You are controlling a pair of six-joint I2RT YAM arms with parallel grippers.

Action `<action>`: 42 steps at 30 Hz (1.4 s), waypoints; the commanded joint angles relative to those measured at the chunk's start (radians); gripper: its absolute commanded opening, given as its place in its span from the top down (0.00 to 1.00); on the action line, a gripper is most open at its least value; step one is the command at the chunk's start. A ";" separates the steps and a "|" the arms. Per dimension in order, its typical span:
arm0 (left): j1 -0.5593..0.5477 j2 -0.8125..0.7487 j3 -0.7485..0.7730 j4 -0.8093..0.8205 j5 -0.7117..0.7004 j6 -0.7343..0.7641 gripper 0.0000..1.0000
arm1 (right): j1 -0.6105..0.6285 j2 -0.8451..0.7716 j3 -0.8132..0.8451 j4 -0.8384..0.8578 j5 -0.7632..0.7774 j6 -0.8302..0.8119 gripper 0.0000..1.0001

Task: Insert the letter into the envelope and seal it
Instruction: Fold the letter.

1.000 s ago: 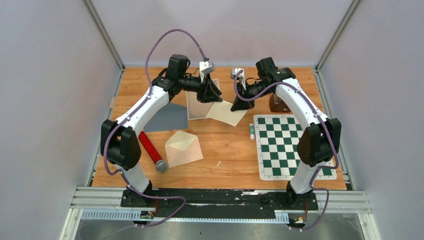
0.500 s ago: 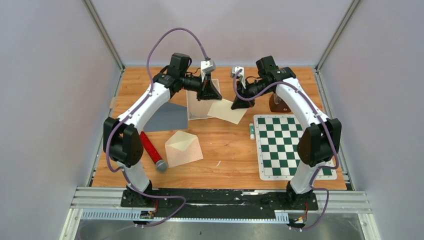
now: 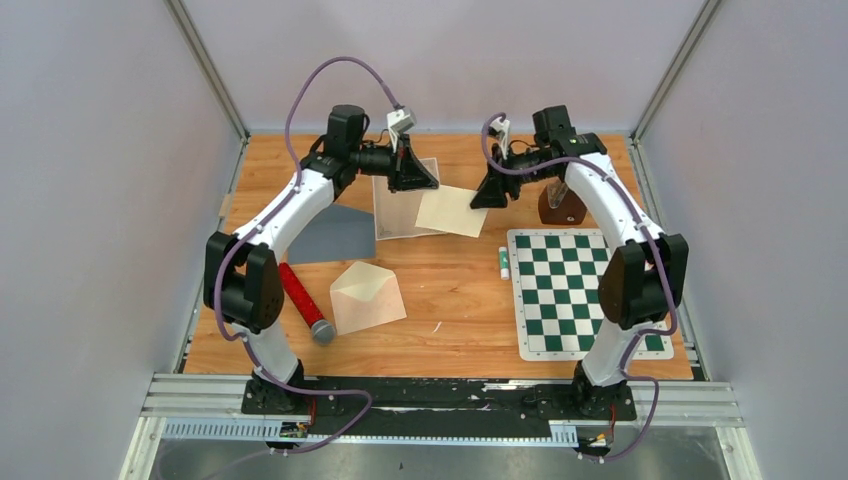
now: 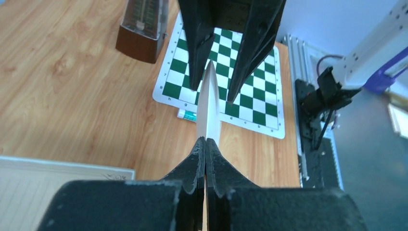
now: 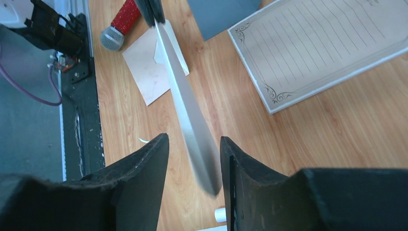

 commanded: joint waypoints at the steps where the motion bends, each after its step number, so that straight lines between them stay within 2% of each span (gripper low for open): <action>1: 0.052 -0.035 -0.075 0.425 0.039 -0.401 1.00 | -0.058 -0.009 -0.022 0.122 -0.145 0.195 0.54; 3: 0.065 -0.026 -0.093 0.543 0.044 -0.519 1.00 | -0.072 0.004 -0.016 0.154 -0.198 0.264 0.52; 7: 0.089 -0.007 -0.110 0.679 0.043 -0.653 1.00 | -0.091 0.026 -0.002 0.223 -0.263 0.395 0.52; 11: 0.110 0.019 -0.133 0.865 0.045 -0.817 1.00 | -0.092 0.036 -0.008 0.281 -0.301 0.465 0.52; 16: 0.117 0.037 -0.135 0.903 0.041 -0.860 1.00 | -0.092 0.047 -0.013 0.374 -0.339 0.561 0.55; 18: 0.124 0.048 -0.138 0.930 0.036 -0.904 1.00 | -0.091 0.050 -0.013 0.398 -0.352 0.586 0.64; 21: 0.143 0.062 -0.142 0.955 0.010 -0.931 1.00 | -0.091 0.047 -0.015 0.407 -0.355 0.592 0.88; 22: 0.146 0.066 -0.140 0.938 0.011 -0.919 0.86 | -0.091 0.042 -0.019 0.405 -0.352 0.590 0.94; 23: 0.151 0.064 -0.135 0.920 0.015 -0.899 0.77 | -0.091 0.036 -0.026 0.403 -0.346 0.583 0.98; 24: 0.152 0.054 -0.131 0.857 0.019 -0.833 0.63 | -0.092 0.028 -0.032 0.393 -0.337 0.569 1.00; 25: 0.153 0.047 -0.118 0.813 0.032 -0.785 0.58 | -0.092 0.021 -0.036 0.373 -0.328 0.544 1.00; 26: 0.153 0.027 -0.098 0.681 0.035 -0.651 0.48 | -0.089 0.015 -0.034 0.337 -0.312 0.493 1.00; 27: 0.153 0.017 -0.083 0.604 0.034 -0.568 0.44 | -0.083 0.011 -0.020 0.282 -0.287 0.432 1.00; 28: 0.152 -0.002 -0.040 0.416 0.033 -0.367 0.38 | -0.074 0.014 0.005 0.188 -0.259 0.331 1.00; 29: 0.148 -0.008 -0.013 0.302 0.033 -0.264 0.36 | -0.056 0.025 0.042 0.085 -0.219 0.219 1.00; 30: 0.145 -0.009 0.056 0.081 0.026 -0.028 0.33 | -0.037 0.040 0.098 -0.017 -0.172 0.123 1.00; 31: 0.136 -0.006 0.092 -0.033 0.021 0.076 0.32 | -0.017 0.061 0.135 -0.106 -0.125 0.039 1.00; 32: 0.130 0.010 0.171 -0.235 0.016 0.274 0.30 | -0.003 0.078 0.164 -0.165 -0.077 -0.006 1.00; 34: 0.110 0.044 0.274 -0.471 -0.001 0.508 0.29 | 0.011 0.103 0.200 -0.225 -0.052 -0.049 1.00; 35: 0.093 0.059 0.294 -0.529 -0.008 0.611 0.29 | 0.016 0.108 0.209 -0.235 -0.045 -0.058 1.00; 36: 0.075 0.064 0.323 -0.606 -0.020 0.649 0.28 | 0.023 0.111 0.215 -0.236 -0.029 -0.065 1.00; 38: 0.052 0.068 0.336 -0.648 -0.033 0.707 0.28 | 0.042 0.116 0.226 -0.239 0.004 -0.084 1.00; 42: 0.013 0.077 0.339 -0.655 -0.040 0.711 0.28 | 0.074 0.111 0.243 -0.238 0.032 -0.114 1.00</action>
